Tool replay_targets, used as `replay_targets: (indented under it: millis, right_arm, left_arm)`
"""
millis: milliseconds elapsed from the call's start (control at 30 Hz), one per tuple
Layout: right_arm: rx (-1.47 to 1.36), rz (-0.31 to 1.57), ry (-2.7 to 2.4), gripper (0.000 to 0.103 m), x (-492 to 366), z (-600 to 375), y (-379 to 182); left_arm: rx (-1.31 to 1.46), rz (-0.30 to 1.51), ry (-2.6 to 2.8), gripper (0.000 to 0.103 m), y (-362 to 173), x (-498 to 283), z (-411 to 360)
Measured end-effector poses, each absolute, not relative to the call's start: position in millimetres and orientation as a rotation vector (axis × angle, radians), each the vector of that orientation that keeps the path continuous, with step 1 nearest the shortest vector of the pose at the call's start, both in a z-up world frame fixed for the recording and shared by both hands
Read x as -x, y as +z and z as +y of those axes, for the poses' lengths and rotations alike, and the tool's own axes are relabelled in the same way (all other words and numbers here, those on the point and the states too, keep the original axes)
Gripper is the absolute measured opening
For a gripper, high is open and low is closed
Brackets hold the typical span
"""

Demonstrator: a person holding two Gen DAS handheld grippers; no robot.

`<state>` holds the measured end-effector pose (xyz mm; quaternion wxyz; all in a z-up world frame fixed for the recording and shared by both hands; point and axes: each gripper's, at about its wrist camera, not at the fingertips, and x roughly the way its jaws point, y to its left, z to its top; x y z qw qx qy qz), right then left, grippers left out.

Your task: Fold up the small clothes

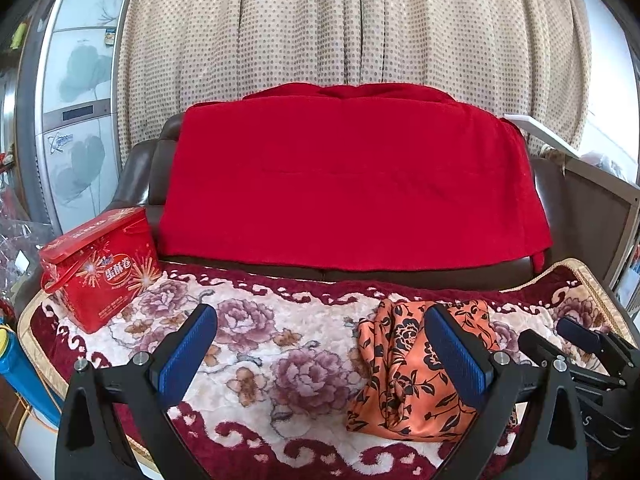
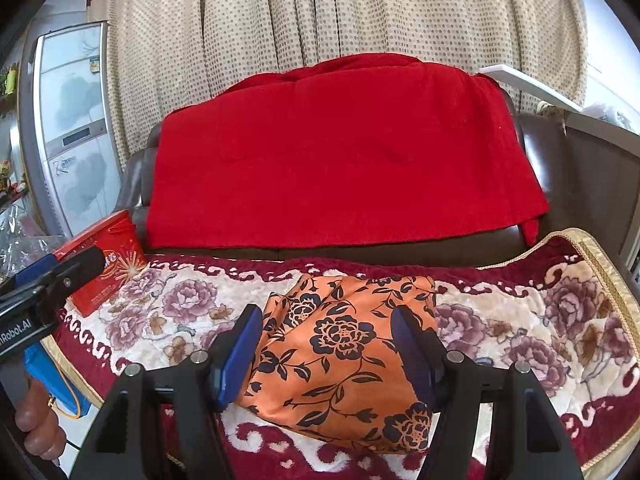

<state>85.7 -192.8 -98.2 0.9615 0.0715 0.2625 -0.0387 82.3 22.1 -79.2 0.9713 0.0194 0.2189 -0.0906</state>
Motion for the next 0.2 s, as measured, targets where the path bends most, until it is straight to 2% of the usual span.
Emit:
replay_targets:
  millis: [200]
  right_arm:
    - [-0.163,0.552,-0.079,0.07,-97.6,-199.1,-109.9]
  left_arm:
    - [-0.029,0.461,-0.215,0.103,-85.5,-96.4,14.5]
